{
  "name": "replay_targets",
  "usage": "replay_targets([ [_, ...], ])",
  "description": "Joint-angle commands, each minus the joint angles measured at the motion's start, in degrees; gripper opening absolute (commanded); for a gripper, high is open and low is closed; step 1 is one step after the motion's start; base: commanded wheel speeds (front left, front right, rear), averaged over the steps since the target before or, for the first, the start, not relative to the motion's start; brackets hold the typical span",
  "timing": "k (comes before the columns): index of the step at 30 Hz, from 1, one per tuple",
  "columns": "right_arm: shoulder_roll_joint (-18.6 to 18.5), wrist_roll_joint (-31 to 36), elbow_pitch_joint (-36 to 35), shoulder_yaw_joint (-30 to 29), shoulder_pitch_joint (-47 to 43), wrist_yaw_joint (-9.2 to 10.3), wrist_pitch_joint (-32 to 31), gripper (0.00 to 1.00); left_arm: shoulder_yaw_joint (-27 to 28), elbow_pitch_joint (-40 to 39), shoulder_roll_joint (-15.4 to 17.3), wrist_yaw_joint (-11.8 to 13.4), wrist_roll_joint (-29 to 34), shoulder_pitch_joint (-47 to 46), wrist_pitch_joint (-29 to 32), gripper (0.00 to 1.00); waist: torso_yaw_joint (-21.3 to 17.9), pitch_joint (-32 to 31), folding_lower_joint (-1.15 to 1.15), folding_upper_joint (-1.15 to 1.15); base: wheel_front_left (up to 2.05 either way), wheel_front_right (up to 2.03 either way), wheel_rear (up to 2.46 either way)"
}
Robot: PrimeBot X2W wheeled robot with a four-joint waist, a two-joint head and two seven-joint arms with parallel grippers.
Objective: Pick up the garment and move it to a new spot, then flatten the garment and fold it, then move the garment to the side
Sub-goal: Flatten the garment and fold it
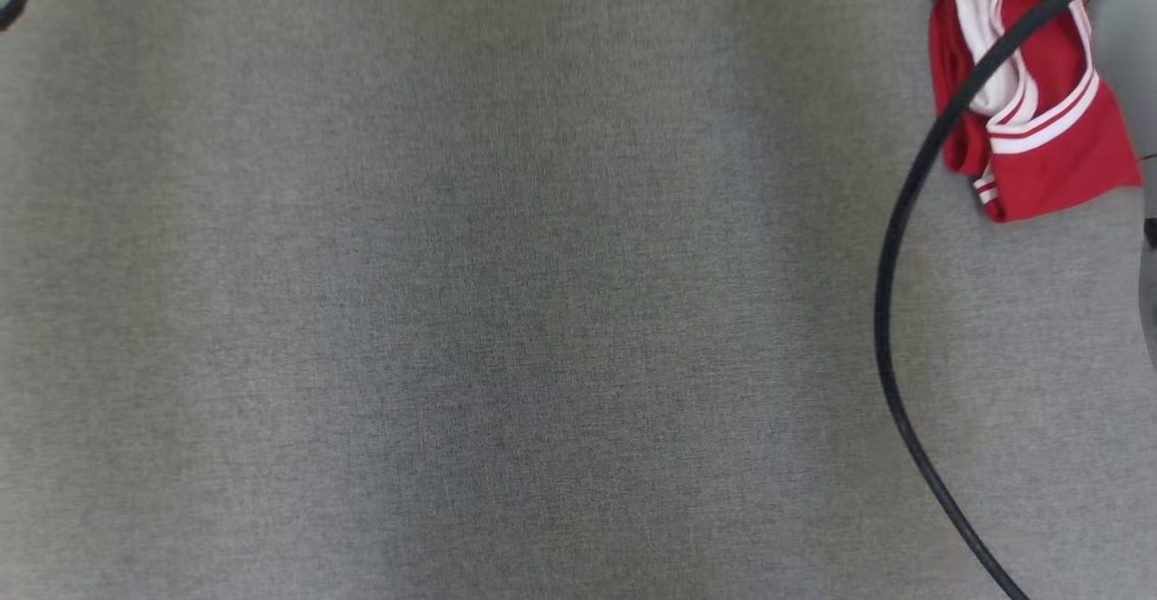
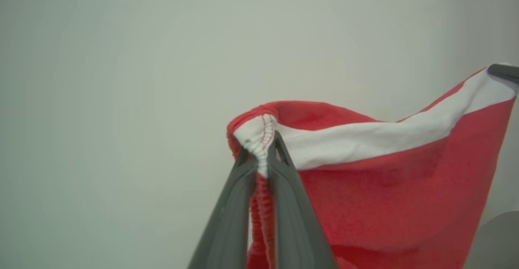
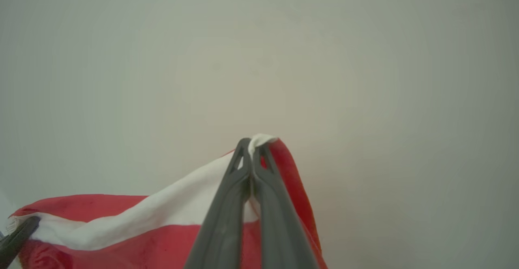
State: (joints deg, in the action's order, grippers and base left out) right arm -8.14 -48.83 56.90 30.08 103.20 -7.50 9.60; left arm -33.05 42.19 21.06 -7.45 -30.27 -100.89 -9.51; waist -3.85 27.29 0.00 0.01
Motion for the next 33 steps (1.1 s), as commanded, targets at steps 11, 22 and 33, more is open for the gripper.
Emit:
replay_targets([
  [11,-2.84,-4.38,-6.44,9.53,-9.09,0.02,0.38,0.0,-2.51,-1.12,0.31,0.05,-5.17,9.3,-4.94,0.0,0.81,3.87,0.0,-0.01,0.0,0.0,0.0],
  [22,-9.52,-11.38,-20.01,17.69,-29.85,0.02,3.06,0.0,0.34,-15.49,3.0,2.52,-8.88,33.68,-5.63,0.0,0.78,-3.45,0.0,-0.01,0.0,0.0,0.0],
  [33,-15.66,-14.52,-32.35,18.95,-53.27,0.02,5.11,0.0,4.23,-35.67,5.14,10.5,-10.65,61.91,-5.66,0.0,0.69,-9.93,0.0,-0.01,0.0,0.0,0.0],
])
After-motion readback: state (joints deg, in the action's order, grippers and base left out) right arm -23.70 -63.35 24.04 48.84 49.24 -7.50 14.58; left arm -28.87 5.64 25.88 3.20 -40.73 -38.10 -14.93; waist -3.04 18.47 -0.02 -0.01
